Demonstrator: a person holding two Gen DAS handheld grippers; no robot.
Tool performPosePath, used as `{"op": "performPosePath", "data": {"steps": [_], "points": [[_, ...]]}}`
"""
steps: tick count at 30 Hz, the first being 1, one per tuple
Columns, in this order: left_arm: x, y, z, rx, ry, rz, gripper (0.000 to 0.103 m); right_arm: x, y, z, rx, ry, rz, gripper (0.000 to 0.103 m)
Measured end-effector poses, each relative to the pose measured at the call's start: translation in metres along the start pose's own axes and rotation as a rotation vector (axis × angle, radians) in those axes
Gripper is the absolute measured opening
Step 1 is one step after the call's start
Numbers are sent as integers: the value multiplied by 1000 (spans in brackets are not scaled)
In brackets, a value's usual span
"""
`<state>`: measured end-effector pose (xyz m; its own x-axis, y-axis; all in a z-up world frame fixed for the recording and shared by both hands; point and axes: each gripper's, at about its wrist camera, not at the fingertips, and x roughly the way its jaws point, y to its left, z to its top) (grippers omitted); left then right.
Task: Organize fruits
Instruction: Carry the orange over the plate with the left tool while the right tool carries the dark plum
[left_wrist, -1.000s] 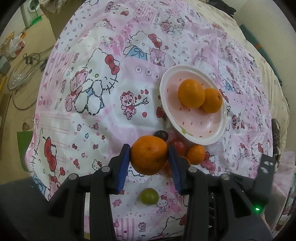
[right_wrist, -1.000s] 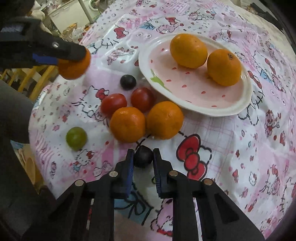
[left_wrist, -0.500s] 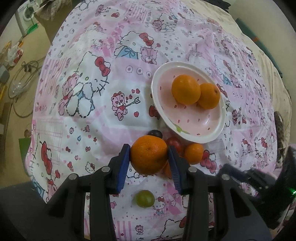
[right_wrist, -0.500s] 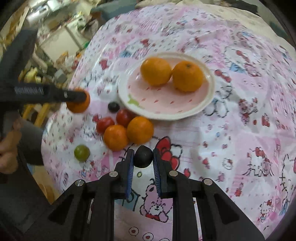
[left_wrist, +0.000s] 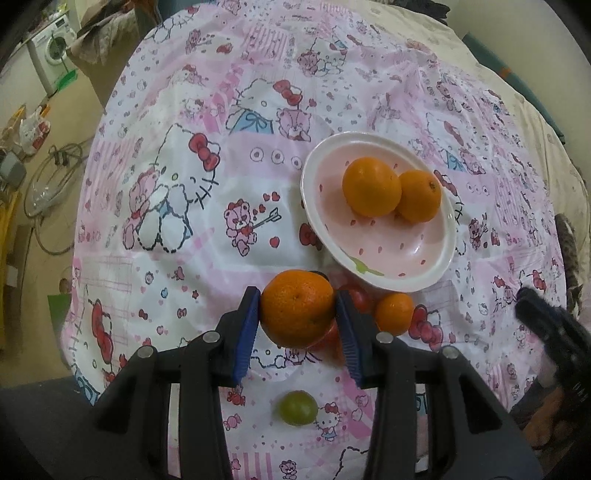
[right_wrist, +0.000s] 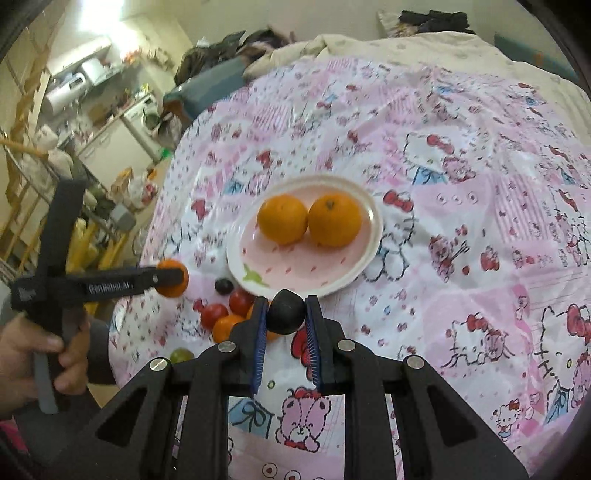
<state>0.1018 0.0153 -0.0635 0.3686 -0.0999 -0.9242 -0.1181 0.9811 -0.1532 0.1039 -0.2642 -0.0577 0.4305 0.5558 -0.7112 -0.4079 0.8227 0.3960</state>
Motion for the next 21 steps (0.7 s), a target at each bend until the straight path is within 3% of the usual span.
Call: {"op": "performPosePath", "data": {"steps": [8,21], "points": [[-11,-8,3,35,-58,3,37,-24,-15,18,72,-105,16,21],[-26,-10,36,20,-63,-17,37,-30,-27,59,105,-166,17,21]]}}
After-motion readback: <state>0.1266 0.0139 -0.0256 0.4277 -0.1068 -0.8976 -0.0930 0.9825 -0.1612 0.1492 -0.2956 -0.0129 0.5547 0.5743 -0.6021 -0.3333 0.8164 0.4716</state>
